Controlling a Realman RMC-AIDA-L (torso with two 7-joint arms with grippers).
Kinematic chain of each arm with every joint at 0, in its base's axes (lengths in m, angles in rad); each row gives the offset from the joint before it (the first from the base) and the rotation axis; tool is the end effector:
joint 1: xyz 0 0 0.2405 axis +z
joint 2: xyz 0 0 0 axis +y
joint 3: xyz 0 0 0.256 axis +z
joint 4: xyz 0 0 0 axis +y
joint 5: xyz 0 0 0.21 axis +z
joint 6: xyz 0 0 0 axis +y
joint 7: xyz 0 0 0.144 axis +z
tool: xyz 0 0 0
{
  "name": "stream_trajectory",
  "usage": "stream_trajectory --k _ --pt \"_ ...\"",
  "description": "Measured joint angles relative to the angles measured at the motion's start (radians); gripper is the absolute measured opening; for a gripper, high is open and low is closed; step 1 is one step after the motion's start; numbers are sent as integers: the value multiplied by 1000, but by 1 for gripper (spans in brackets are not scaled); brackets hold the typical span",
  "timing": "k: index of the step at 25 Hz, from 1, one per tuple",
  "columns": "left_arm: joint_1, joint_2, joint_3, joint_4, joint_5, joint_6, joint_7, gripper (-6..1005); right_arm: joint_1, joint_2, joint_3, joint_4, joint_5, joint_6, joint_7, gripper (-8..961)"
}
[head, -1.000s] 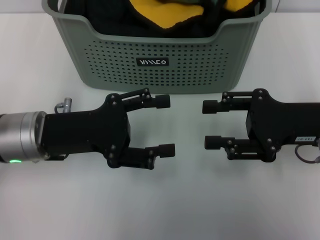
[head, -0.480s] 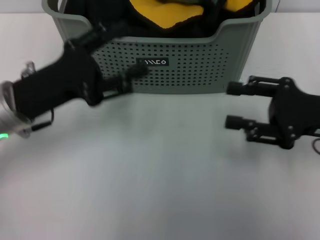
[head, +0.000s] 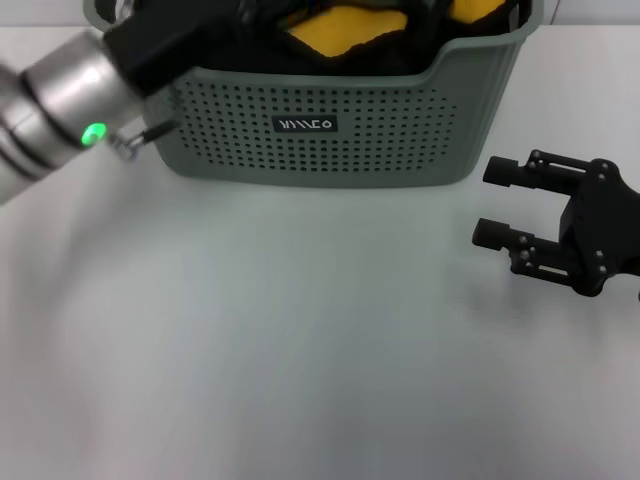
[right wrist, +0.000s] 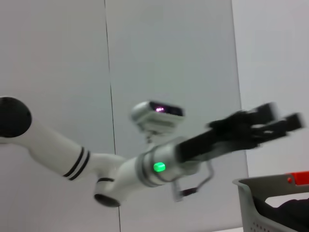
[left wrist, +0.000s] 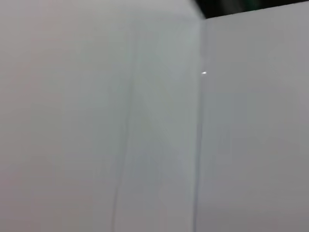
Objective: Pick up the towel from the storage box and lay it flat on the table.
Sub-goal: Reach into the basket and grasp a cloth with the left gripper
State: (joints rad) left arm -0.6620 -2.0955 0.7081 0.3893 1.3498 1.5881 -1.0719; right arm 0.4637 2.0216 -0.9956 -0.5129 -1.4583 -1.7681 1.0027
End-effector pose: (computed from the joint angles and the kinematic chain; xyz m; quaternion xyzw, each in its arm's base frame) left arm -0.1852 0.3686 0.0140 -0.8193 -0.1185 -0.5161 0.2200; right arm 0.2305 0.2972 0.0078 -0.9042 0.0384 0.4119 0.1064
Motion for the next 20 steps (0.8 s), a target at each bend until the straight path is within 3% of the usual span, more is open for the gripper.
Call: stream_trajectory --k 8,14,20 --pt "-111 3 14 32 -3 -329 -311 802 3 3 -4 9 0 -1 -16 629" --pt "-93 7 203 194 41 -588 -549 753 5 3 -7 19 0 -14 -27 629" --pt "-65 7 270 260 75 -755 -631 753 6 3 -14 20 0 -16 -46 628"
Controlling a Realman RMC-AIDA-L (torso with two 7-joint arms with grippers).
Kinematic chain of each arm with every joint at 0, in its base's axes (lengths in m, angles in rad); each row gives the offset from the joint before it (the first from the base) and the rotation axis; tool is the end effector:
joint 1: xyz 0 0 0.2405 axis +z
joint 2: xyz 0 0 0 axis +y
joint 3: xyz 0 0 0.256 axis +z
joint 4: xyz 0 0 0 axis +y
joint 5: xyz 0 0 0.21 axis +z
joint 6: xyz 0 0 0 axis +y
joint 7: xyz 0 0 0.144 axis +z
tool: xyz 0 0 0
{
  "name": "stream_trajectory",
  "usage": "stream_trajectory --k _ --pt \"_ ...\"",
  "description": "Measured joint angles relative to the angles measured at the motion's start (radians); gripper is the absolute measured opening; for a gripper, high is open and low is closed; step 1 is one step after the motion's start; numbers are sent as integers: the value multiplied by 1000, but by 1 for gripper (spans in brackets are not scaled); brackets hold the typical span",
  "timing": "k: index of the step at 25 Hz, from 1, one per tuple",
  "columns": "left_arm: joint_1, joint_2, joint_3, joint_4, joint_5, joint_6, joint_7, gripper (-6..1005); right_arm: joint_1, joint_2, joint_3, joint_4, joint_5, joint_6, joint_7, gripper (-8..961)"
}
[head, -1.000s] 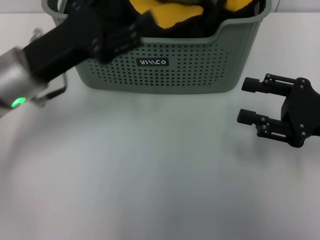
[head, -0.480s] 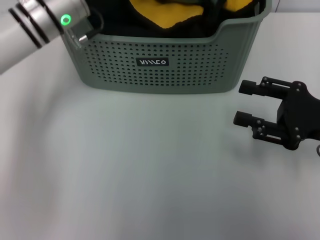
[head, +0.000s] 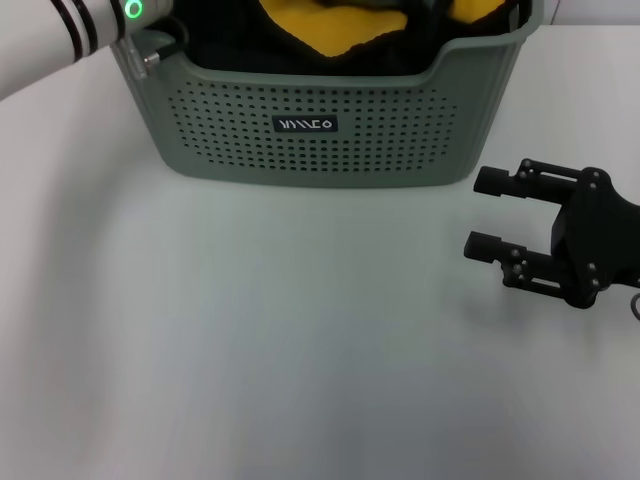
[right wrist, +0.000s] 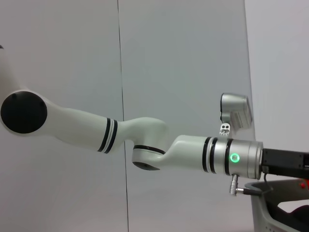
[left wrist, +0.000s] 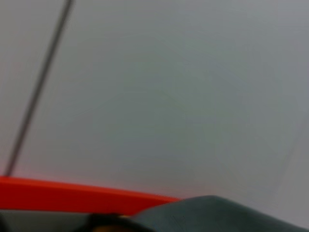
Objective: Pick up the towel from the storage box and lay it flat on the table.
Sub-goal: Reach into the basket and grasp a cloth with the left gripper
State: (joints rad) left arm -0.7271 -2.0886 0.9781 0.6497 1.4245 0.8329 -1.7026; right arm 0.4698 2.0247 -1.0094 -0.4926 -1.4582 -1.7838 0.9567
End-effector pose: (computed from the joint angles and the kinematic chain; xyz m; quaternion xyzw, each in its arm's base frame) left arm -0.1790 0.4579 0.0176 -0.7929 -0.3631 -0.3727 0.3170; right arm 0.2286 0.2934 0.0031 -0.9042 0.0211 0.4148 0.0999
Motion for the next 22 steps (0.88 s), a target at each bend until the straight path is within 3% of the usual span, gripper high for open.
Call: stream_trajectory --k 7,22 --pt "2 1 1 -1 6 -46 -14 753 0 0 1 5 0 -8 -8 628" --pt "-72 -3 32 -32 6 -95 -25 754 -6 0 5 32 1 -26 -36 627"
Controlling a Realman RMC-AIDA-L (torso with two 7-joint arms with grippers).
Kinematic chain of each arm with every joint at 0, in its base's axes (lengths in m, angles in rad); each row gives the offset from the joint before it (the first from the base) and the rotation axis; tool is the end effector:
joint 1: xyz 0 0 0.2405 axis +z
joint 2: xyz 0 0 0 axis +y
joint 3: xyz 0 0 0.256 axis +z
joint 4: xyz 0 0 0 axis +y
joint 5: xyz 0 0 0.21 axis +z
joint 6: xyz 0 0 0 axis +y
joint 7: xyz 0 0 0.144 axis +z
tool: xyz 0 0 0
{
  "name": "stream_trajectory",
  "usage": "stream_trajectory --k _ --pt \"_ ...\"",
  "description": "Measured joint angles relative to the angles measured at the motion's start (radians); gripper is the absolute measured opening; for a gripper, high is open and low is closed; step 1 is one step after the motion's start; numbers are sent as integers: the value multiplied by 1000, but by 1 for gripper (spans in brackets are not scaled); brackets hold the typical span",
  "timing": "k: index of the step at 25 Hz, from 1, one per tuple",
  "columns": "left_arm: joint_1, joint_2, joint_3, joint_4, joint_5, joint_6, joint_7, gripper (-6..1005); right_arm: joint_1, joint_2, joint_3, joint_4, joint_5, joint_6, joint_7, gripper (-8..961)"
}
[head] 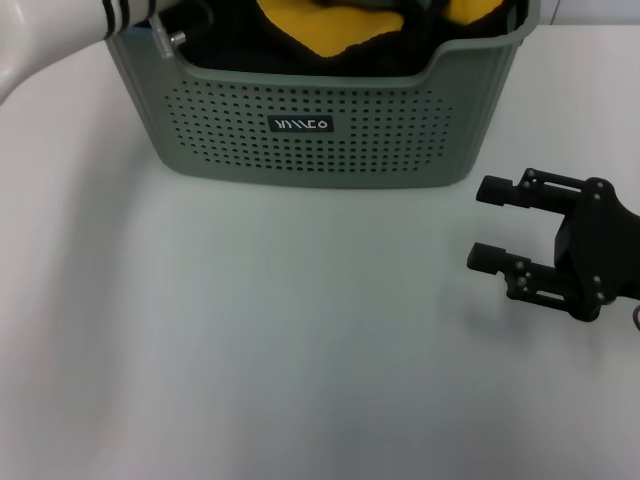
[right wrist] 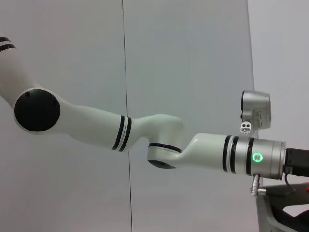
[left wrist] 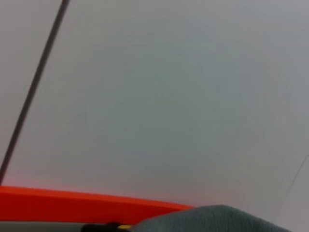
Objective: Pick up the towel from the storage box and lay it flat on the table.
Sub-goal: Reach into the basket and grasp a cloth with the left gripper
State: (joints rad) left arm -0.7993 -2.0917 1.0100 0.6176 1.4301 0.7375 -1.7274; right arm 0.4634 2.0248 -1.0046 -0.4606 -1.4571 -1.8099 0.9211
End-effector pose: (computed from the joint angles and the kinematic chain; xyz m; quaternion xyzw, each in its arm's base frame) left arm -0.1593 0.4730 0.0078 -0.7934 -0.3674 -0.3596 0.3259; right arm 0.2320 0.2865 0.0013 -0.9000 0.0183 0.4242 0.0986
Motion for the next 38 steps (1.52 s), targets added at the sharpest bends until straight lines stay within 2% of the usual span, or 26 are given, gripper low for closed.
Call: stream_trajectory --k 6,11,14,18,27,33,38 --pt "5 -2 -4 2 -17 2 6 726 -6 -1 2 16 8 -17 -14 626" --pt "51 -1 -7 6 -173 58 87 678 -6 -2 2 20 8 -25 -23 626" --pt "78 0 -4 7 -252 122 132 550 -5 -2 1 20 8 -26 -24 626" --pt "87 3 -8 8 -260 172 136 384 -2 -2 2 20 9 -26 -25 625" --pt "81 2 -6 2 -253 102 159 29 1 -2 2 20 9 -26 -34 625" --pt "71 3 -1 6 -244 81 100 162 5 -2 1 20 9 -25 -38 624" --pt "25 2 1 1 -123 4 39 336 3 -1 4 20 9 -22 -55 624"
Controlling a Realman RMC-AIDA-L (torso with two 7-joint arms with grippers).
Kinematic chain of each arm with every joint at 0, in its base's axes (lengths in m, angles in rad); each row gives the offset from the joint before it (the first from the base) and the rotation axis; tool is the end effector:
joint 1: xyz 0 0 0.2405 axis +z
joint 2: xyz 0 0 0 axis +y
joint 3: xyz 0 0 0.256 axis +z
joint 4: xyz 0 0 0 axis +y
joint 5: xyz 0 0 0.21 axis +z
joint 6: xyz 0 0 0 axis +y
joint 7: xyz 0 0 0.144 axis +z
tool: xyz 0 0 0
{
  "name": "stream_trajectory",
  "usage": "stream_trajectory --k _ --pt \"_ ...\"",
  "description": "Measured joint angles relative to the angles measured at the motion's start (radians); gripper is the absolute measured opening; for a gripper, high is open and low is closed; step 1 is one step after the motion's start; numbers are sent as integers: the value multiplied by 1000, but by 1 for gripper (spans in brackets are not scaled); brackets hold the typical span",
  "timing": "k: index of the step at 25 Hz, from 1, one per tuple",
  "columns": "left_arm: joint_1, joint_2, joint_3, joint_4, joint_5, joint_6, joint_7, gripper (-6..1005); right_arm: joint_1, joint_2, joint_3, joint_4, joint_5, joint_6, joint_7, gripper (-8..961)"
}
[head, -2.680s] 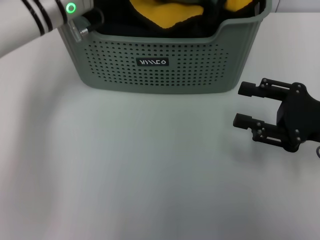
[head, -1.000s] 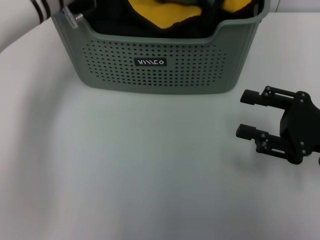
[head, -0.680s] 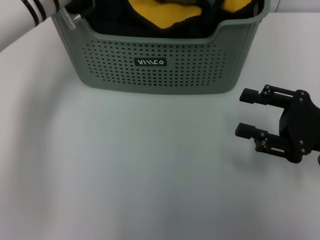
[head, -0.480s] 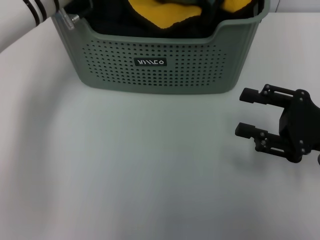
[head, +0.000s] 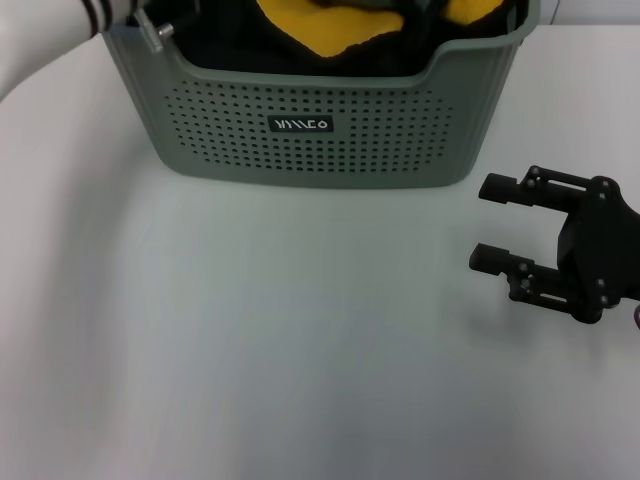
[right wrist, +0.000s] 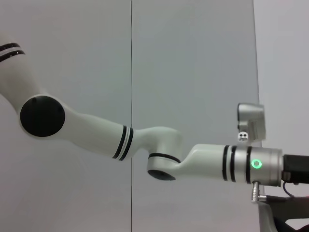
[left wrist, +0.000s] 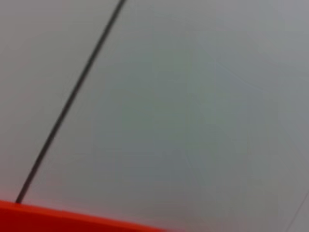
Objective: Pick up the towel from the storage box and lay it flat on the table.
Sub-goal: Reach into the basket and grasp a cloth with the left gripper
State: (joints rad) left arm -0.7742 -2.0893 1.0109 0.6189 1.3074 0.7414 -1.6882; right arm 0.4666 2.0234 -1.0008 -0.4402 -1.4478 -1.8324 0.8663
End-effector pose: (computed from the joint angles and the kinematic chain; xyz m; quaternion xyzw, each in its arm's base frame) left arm -0.1643 0.4722 0.0183 -0.7666 -0.3797 -0.3982 0.3311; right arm 0.2314 0.2839 0.0021 -0.8952 -0.0027 0.4331 0.1049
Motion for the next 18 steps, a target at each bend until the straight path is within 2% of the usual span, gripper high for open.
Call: stream_trajectory --k 4,9,14,18 --pt "-34 -1 0 -1 102 -77 -60 467 -1 0 1 0 1 2 -7 624" --pt "-44 -4 12 -1 126 -140 -67 623 -1 0 1 1 2 8 -14 623" --pt "-34 -4 14 11 119 -142 -69 594 -3 0 2 3 2 9 -24 623" --pt "-27 -3 18 19 120 -139 -72 500 -1 0 2 3 2 18 -26 623"
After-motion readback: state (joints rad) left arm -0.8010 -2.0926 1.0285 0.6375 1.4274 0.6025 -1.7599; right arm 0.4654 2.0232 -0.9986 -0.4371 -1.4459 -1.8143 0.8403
